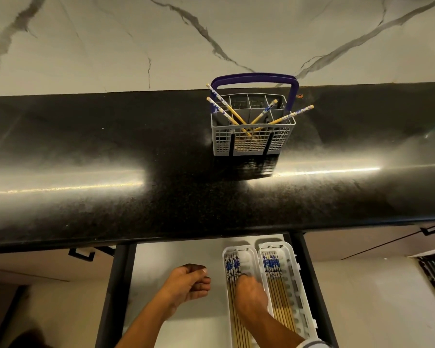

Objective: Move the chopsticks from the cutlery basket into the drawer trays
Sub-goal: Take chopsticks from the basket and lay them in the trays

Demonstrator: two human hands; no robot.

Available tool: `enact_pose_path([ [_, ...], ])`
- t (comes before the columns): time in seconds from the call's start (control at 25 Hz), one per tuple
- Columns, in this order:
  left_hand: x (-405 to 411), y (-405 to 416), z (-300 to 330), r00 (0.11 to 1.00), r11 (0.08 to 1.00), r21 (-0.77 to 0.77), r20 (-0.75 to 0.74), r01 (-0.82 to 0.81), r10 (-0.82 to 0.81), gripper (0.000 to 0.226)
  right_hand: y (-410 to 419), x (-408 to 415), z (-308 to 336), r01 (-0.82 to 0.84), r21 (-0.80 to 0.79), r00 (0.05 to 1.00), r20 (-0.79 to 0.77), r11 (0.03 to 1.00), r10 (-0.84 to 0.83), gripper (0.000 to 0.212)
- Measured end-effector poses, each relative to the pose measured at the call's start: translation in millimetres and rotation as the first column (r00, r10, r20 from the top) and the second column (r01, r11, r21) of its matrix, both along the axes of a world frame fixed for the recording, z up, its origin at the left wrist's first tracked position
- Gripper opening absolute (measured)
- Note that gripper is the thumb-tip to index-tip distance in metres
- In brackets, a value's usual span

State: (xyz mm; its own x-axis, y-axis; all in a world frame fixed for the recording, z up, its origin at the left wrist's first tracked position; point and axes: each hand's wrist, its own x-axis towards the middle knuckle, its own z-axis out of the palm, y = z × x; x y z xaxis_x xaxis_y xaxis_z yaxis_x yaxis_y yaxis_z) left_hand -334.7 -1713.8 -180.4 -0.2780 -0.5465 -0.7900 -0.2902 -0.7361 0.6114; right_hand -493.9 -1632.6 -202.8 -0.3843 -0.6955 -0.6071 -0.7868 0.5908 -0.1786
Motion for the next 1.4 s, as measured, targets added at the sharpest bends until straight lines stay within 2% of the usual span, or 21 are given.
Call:
enact_pose_path([
  [0.12, -7, -5, 17, 0.998, 0.998, -0.027, -0.015, 0.063, -0.063, 0.026, 2, 1, 11, -0.015, 0.002, 1.0, 0.02, 1.0, 0.015, 0.02],
  [0.24, -15, -18, 60, 0.97, 0.974, -0.033, -0.097, 0.222, -0.224, 0.032, -10, -7, 32, -0.035, -0.046, 0.998, 0.047, 0.998, 0.037, 0.016],
  [0.36, -27, -53, 121, 0.927, 0.942, -0.17, -0.195, 0.289, -0.32, 0.032, -30, -35, 80, 0.023, -0.146, 0.98, 0.197, 0.989, 0.006, 0.021],
  [0.44, -48, -83, 160, 0.95, 0.929, -0.335, -0.208, 0.154, -0.232, 0.023, -51, -59, 126, 0.113, -0.231, 0.973, 0.223, 0.966, -0.061, 0.018],
  [0.48, -62, -101, 179, 0.969, 0.908, -0.413, -0.194, 0.062, -0.154, 0.018, -60, -72, 151, 0.177, -0.326, 0.966, 0.239, 0.929, -0.1, 0.012],
  [0.56, -92, -140, 203, 0.99, 0.832, -0.55, -0.139, -0.065, -0.014, 0.013, -63, -95, 194, 0.239, -0.557, 0.962, 0.249, 0.796, -0.114, 0.008],
  [0.64, -119, -177, 214, 0.996, 0.743, -0.663, -0.057, -0.094, 0.075, 0.02, -67, -114, 222, 0.28, -0.673, 0.956, 0.264, 0.685, -0.131, 0.008],
  [0.68, -130, -193, 215, 0.995, 0.688, -0.725, 0.041, -0.035, 0.094, 0.025, -68, -121, 231, 0.299, -0.69, 0.949, 0.286, 0.66, -0.131, 0.008],
  [0.76, -145, -211, 218, 0.954, 0.565, -0.807, 0.281, 0.173, 0.109, 0.032, -64, -131, 239, 0.359, -0.654, 0.924, 0.349, 0.666, -0.154, 0.007],
  [0.84, -159, -223, 219, 0.922, 0.514, -0.829, 0.349, 0.219, 0.169, 0.037, -56, -143, 235, 0.42, -0.593, 0.895, 0.395, 0.687, -0.206, 0.009],
  [0.96, -173, -241, 217, 0.931, 0.551, -0.83, 0.263, 0.084, 0.253, 0.034, -47, -161, 229, 0.448, -0.505, 0.876, 0.411, 0.737, -0.251, 0.009],
  [1.04, -179, -246, 217, 0.926, 0.554, -0.832, 0.177, -0.04, 0.333, 0.031, -42, -168, 230, 0.457, -0.502, 0.874, 0.407, 0.735, -0.266, 0.009],
  [1.2, -185, -258, 217, 0.907, 0.532, -0.834, 0.101, -0.146, 0.408, 0.029, -38, -179, 229, 0.485, -0.48, 0.857, 0.429, 0.731, -0.286, 0.01],
  [1.4, -190, -258, 227, 0.862, 0.573, -0.715, -0.079, -0.399, 0.501, 0.024, -40, -181, 232, 0.479, -0.47, 0.86, 0.421, 0.741, -0.289, 0.011],
])
